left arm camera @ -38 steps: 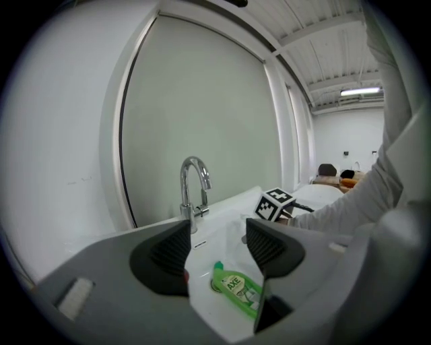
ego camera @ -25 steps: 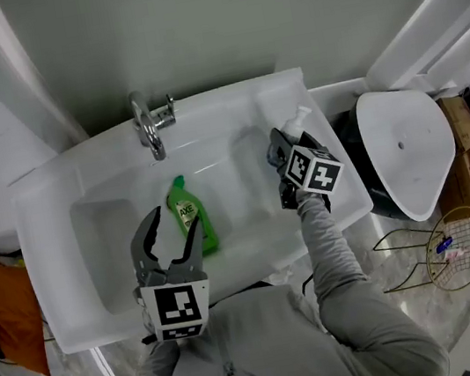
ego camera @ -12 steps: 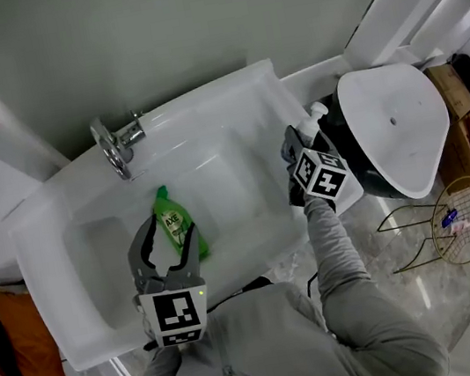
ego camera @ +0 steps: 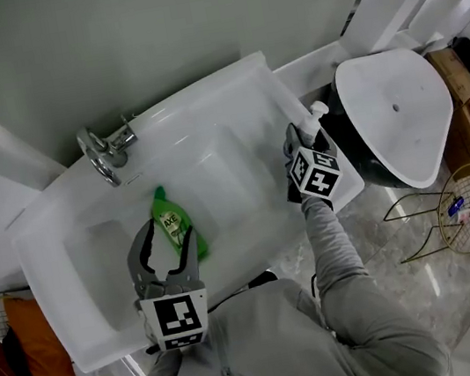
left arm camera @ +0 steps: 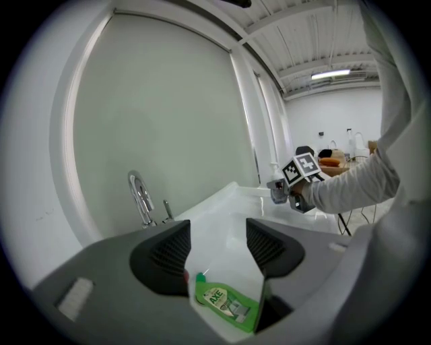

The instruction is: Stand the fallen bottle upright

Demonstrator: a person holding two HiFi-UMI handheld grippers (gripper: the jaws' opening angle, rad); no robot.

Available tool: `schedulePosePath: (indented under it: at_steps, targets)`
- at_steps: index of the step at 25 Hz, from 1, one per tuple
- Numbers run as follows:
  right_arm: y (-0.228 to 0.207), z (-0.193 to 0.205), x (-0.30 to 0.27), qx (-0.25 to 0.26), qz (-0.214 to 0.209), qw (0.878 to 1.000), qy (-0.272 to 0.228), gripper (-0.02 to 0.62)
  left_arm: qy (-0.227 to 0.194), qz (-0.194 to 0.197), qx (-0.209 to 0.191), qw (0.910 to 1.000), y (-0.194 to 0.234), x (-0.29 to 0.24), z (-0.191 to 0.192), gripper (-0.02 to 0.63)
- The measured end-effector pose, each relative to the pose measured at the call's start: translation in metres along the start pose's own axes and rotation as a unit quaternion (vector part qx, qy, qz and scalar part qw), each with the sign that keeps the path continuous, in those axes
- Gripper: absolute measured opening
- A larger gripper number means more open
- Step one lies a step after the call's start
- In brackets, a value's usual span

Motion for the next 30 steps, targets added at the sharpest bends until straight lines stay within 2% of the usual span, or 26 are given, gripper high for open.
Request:
schedulePosePath:
  at_steps: [5,12,16,30]
  targets:
    - [0.0,0.007,-0.002,0.008,0.011,1.0,-0.005,0.273,0.006,-0.001,-0.007,1.0,-0.001,0.0,0.001,0.298]
    - [0.01,0.011,0.001,0.056,0.017,0.998,-0.017,0.273,0.004,0.004,-0.011,0.9999,-0.005,-0.002,-0.001,0.298]
    - [0.014,0.014,0.009,0.068,0.021,0.997,-0.021,0.274,0.001,0.008,-0.014,0.9999,-0.006,0.0,-0.002,0.298]
    - [0.024,0.022,0.017,0.102,0.009,0.995,-0.003,0.275,-0.009,0.02,-0.002,0.9998,-0.009,0.005,0.003,0.298]
Point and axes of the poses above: the fingertips, and each gripper's own axes: x backward along the fingers, y to its left, z out of its underside, the point moved 7 cm from there along x, backward along the fingers, and after that the axes turned 4 degrees about -z, right-handed, at the moved point
